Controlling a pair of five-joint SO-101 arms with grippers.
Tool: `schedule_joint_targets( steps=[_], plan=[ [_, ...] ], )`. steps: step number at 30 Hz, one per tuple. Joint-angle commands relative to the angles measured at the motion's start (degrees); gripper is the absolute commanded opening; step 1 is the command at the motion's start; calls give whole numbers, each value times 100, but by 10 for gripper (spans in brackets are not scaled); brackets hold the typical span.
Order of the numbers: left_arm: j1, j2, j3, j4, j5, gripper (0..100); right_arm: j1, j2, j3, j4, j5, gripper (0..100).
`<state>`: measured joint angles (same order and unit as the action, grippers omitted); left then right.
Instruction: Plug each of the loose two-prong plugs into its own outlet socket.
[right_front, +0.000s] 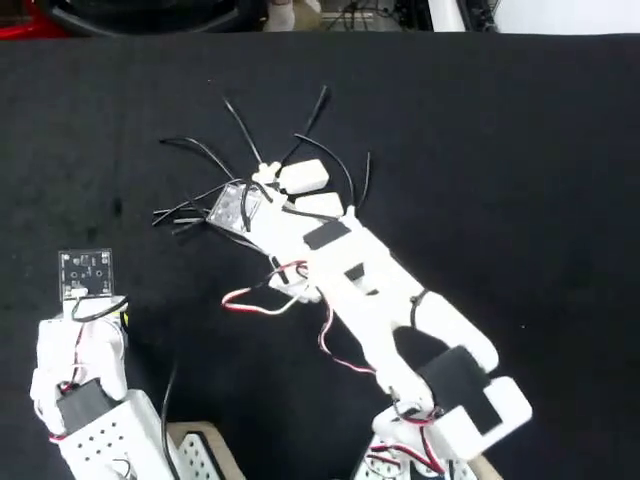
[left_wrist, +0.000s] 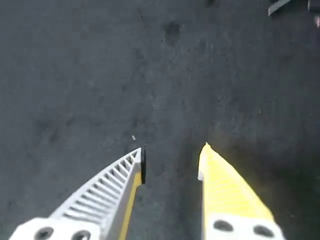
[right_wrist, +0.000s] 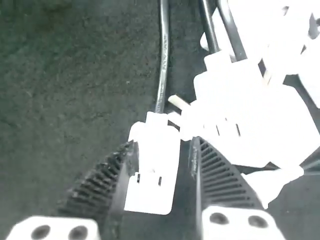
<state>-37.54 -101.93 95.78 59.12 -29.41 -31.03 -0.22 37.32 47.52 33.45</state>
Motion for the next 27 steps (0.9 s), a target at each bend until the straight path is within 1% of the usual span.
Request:
schedule_joint_targets(
  steps=[1, 7, 11, 13, 15, 17, 20, 24, 27],
  plan=[
    [-119, -35, -22, 62, -79, 191, -44, 268, -92, 308, 105, 174],
    [-119, -229, 154, 62, -79, 191, -334, 268, 4, 1081, 422, 173],
    [-127, -237, 154, 70, -79, 191, -589, 268, -4, 1407, 387, 170],
    [-215, -237, 127, 220, -79, 191, -624, 268, -31, 1407, 378, 118],
    [-391, -246, -40, 404, -79, 191, -624, 268, -127, 1433, 378, 15],
    [-541, -246, -251, 686, -79, 191, -642, 268, -224, 1503, 369, 27],
    [-690, -246, -602, 1099, -79, 189, -765, 145, -418, 1688, 369, 12],
    [-910, -255, -857, 1530, -193, 188, -1266, -629, -655, 1899, 448, 11],
    [-1095, -255, -840, 1547, -237, 188, -1749, -1059, -637, 1389, 791, 11]
  ],
)
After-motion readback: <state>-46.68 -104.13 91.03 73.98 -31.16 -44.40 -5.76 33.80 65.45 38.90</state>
